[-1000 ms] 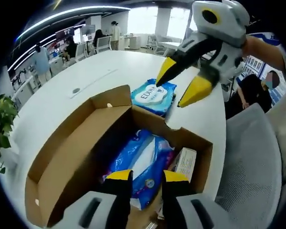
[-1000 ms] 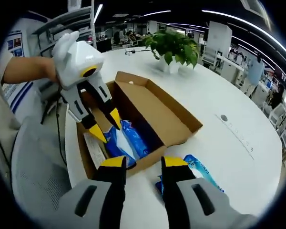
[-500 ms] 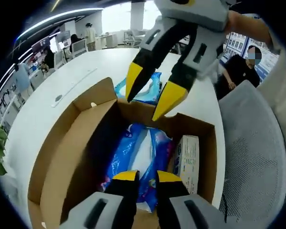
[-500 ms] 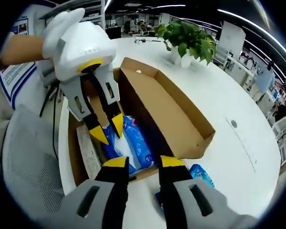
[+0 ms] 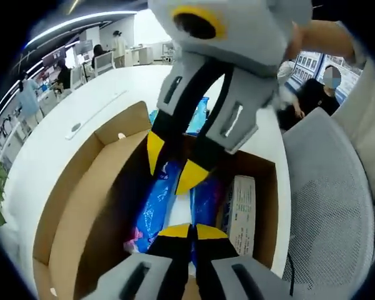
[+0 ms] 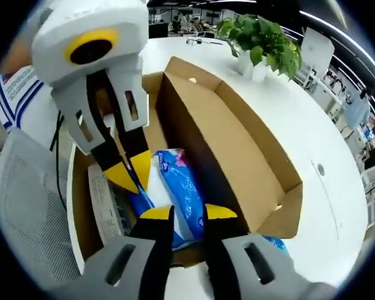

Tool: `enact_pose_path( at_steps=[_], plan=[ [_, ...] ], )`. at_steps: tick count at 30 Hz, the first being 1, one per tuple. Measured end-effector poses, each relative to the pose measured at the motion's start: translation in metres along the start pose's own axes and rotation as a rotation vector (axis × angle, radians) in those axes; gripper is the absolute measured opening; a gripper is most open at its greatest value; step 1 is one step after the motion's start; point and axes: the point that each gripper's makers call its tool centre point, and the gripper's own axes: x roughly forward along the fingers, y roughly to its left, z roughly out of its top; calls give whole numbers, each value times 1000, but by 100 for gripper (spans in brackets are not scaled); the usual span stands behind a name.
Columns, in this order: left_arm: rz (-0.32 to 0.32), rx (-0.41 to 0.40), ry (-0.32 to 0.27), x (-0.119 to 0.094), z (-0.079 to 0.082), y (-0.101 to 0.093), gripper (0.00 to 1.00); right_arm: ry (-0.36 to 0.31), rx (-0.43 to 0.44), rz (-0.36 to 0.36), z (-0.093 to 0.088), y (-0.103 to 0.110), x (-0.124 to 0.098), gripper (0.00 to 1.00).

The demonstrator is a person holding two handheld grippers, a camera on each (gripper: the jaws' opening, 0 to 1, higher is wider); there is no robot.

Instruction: Operate the shoe box by opening the lid, removing the specified soft item, and placing it in the target area until the item is outside and the box remains undamaged.

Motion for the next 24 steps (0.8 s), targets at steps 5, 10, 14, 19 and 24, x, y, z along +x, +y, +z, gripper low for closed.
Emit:
enact_pose_path(
  at_steps=[5, 10, 14, 19, 24],
  plan=[
    [8, -2, -6, -4, 0, 1, 0, 41, -35, -16, -2, -4, 9, 0],
    [25, -13, -16, -13, 1, 2, 0, 18, -36, -20, 6, -6, 5, 0],
    [41, -23, -21, -19, 3, 3, 0, -10, -33, -25, 14, -6, -2, 0],
    [74, 1, -23, -32, 6, 3, 0, -48, -30, -26, 26, -6, -16, 0],
    [97, 1, -37, -47, 15, 2, 0, -89, -33, -28, 37, -6, -29, 0]
  ],
)
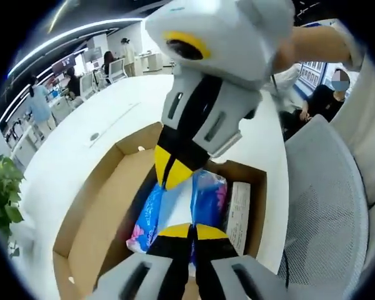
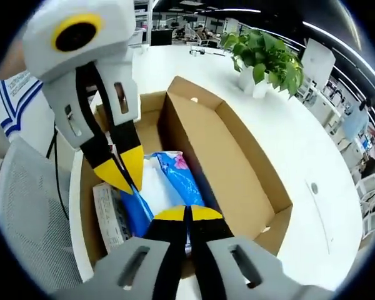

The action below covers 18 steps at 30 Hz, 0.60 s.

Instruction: Operate the shoe box by opening the lid, removing the specified soft item, and placing it in the target area until the item is outside and the box remains undamaged.

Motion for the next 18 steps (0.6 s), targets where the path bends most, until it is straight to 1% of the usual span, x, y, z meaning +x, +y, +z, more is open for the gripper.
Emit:
enact_pose_path(
  at_steps=[8, 12, 17, 18],
  plan=[
    [37, -18, -26, -25, 19, -1, 0, -67, -14, -5, 21, -2, -27, 0],
    [51, -25, -45, -35, 32, -5, 0, -92, -28, -6, 28, -3, -42, 0],
    [67, -35, -67, -41, 49, -10, 0, -118, -28, -15, 31, -7, -61, 0],
    [66, -37, -74, -42, 55, -12, 0, -123, -32, -17, 31, -8, -67, 0]
  ],
)
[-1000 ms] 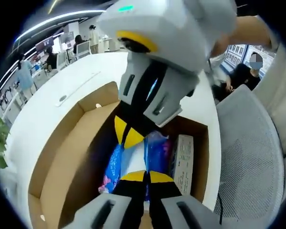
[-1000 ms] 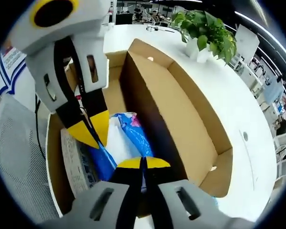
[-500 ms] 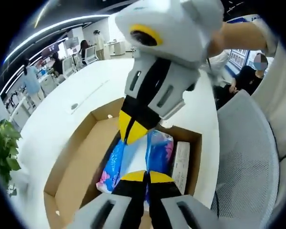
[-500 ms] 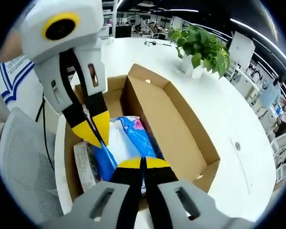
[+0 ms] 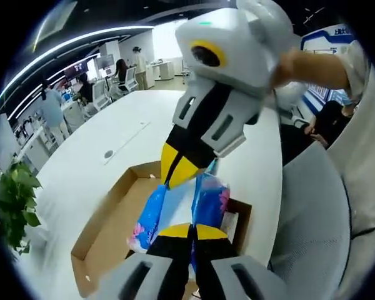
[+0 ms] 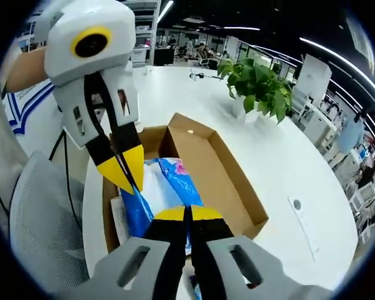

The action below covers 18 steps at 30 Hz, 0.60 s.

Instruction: Operate the shoe box by opening the lid, removing the specified soft item, and placing it in the target area until the item is outside and the box remains undamaged.

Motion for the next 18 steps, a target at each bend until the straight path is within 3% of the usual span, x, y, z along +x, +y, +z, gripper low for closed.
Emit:
enact_pose_path(
  at_steps=[8, 18],
  plan=[
    [0, 31, -42, 2, 35, -14, 0, -16, -25, -18, -5, -6, -33, 0],
    [-29, 52, -68, 22, 67, -28, 0, -8, -1, -51, -27, -20, -68, 0]
  ],
)
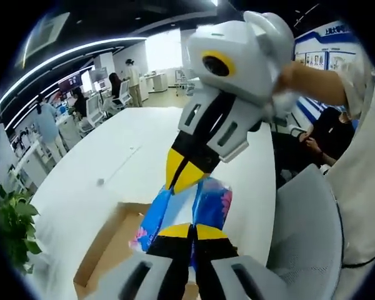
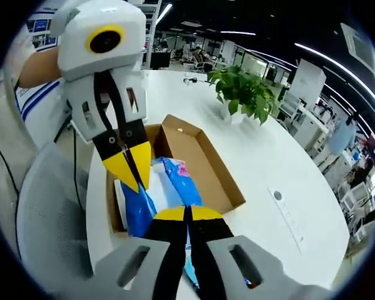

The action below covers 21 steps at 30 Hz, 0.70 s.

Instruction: Operate the shoe box by opening the lid, removing the specified soft item, and placing it in the target area until the item is outside and the box remains undamaged.

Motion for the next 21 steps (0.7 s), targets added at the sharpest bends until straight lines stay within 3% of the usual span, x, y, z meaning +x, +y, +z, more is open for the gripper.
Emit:
enact_pose_path(
  at_steps=[21],
  plan=[
    [-72, 46, -18, 52, 46, -17, 0, 25, 58, -35, -52, -29, -41, 0]
  ],
)
